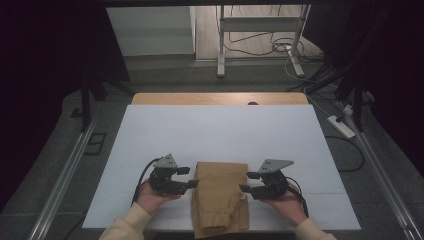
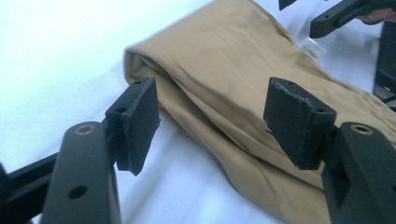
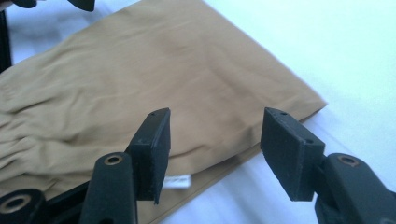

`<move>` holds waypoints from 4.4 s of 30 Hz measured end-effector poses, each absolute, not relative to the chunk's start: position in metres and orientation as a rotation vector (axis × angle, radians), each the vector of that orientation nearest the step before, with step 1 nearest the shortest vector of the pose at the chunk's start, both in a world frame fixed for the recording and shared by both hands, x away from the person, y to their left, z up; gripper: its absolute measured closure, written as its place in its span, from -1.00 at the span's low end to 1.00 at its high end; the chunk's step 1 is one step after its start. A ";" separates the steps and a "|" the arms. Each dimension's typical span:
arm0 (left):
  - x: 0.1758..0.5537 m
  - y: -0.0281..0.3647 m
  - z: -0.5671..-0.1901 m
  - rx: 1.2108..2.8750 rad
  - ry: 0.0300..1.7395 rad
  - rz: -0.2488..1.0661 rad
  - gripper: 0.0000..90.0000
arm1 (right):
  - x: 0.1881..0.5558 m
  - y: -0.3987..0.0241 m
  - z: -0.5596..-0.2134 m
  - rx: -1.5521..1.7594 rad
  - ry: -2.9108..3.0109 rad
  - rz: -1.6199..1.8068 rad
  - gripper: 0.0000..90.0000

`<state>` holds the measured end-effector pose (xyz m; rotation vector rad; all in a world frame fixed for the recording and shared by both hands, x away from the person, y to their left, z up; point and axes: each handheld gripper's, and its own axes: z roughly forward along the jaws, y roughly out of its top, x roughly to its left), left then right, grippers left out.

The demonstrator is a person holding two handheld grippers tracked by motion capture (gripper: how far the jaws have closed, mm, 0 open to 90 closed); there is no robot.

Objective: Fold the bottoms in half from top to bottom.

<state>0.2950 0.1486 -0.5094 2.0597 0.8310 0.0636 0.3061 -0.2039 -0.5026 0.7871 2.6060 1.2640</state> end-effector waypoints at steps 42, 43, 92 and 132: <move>0.358 0.130 -0.534 2.126 0.959 -0.064 -0.46 | 0.369 -0.179 -0.522 0.954 2.667 1.160 -0.31; 0.358 0.129 -0.535 2.133 0.955 -0.074 -0.47 | 0.369 -0.179 -0.522 0.954 2.668 1.160 -0.32; 0.399 0.130 -0.506 2.114 0.918 0.083 0.63 | 0.407 -0.160 -0.495 0.875 2.544 1.200 0.77; 0.460 0.116 -0.493 2.128 0.941 0.192 0.62 | 0.463 -0.161 -0.485 0.965 2.442 1.153 0.76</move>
